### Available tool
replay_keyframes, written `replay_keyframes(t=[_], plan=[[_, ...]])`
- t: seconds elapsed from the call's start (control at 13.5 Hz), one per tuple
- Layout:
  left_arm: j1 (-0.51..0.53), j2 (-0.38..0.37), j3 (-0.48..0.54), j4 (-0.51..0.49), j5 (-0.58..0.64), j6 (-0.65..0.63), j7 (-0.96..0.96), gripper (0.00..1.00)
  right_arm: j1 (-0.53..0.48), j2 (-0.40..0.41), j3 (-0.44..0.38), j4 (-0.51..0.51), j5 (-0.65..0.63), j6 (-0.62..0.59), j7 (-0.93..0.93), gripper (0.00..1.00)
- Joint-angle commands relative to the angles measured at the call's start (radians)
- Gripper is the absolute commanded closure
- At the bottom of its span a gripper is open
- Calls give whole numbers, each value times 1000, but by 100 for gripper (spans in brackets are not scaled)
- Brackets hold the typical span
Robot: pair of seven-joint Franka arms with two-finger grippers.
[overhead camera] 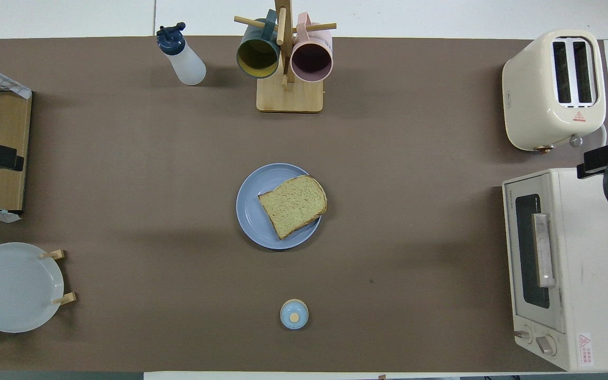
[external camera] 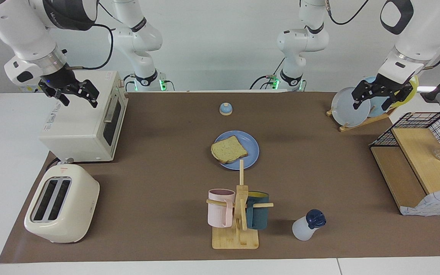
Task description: Put bread on plate and add seasoning
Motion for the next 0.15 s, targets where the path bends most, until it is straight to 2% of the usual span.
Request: replay_keyframes(t=[0.0, 0.07], plan=[[-20, -10, 17, 5, -15, -19, -16, 0, 0, -20, 1, -17, 0, -4, 16, 0], [-20, -9, 16, 5, -17, -19, -16, 0, 0, -20, 1, -17, 0, -4, 16, 0]])
